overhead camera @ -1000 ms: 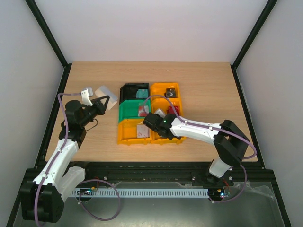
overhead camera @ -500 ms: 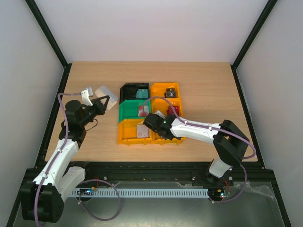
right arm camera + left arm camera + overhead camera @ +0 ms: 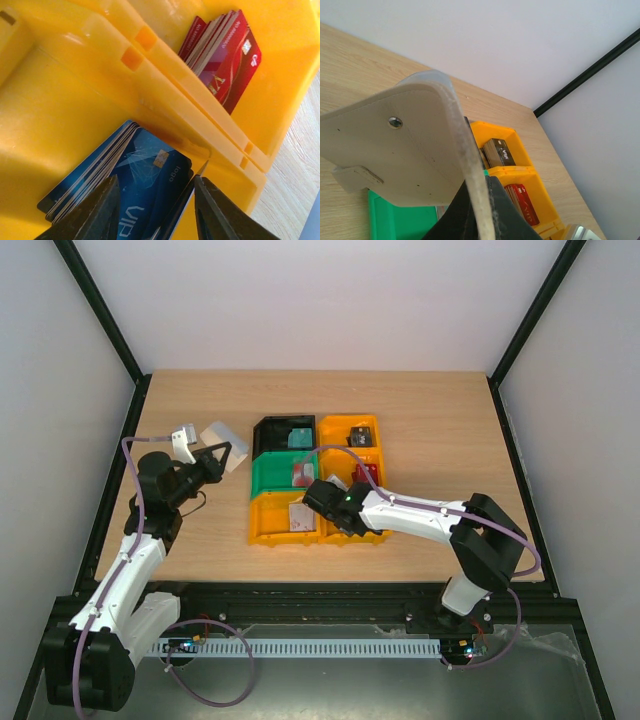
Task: Take the credit cards out of the card holder
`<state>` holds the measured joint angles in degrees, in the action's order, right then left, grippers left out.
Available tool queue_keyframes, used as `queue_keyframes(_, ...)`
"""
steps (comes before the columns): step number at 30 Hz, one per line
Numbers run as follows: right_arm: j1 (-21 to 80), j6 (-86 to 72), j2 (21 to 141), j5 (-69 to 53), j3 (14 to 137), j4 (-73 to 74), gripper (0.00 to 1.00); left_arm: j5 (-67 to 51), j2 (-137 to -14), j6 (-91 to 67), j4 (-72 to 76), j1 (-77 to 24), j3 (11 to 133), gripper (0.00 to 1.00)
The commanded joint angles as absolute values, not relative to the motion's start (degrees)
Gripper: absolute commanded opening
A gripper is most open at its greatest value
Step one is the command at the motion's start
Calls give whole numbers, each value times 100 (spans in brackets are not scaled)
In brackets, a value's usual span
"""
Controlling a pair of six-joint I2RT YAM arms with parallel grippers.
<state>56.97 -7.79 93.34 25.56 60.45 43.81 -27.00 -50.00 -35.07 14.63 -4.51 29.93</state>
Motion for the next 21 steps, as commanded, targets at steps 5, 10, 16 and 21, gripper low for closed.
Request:
queue_keyframes(5, 5693, -801, 9022, 1459, 6210, 4273, 50, -2778, -4975, -3454, 1678, -422, 2918, 2)
queue_keyframes(10, 5592, -1211, 8737, 814, 6537, 4055, 57, -2783, -4964, -3442, 1679, -420, 2899, 2)
queue_keyframes(16, 4597, -2906, 8602, 166, 7180, 4242, 57, -2784, -4911, -3437, 1646, -422, 2878, 2)
queue_keyframes(21, 4315, -4374, 8590, 204, 7249, 4745, 56, -2772, -4892, -3439, 1656, -422, 2839, 2)
